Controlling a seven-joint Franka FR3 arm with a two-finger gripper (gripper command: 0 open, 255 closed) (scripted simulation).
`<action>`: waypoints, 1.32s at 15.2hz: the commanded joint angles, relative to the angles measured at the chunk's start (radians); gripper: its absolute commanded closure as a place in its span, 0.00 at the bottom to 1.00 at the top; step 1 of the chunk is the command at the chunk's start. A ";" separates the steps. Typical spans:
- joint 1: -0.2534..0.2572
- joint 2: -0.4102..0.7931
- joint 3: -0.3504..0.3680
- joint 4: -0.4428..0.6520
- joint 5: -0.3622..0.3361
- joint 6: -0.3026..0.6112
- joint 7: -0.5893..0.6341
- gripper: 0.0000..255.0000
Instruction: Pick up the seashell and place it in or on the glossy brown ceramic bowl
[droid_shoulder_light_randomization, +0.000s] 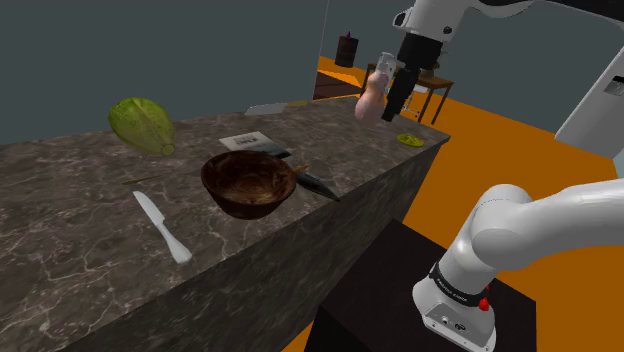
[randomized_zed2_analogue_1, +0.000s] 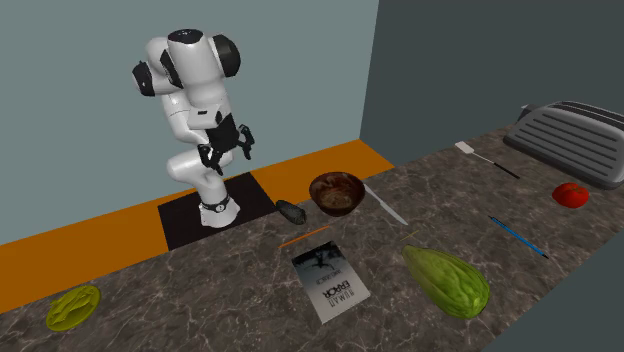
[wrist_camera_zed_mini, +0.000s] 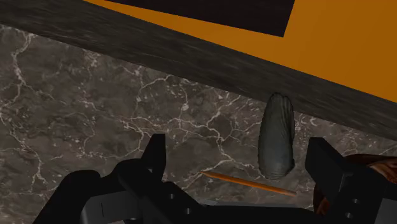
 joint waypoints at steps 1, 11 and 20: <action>0.000 0.000 0.000 0.000 0.000 0.000 0.000 0.00; 0.047 0.233 0.109 -0.072 0.069 0.245 0.041 0.00; 0.077 0.450 0.187 -0.078 0.097 0.429 0.071 0.00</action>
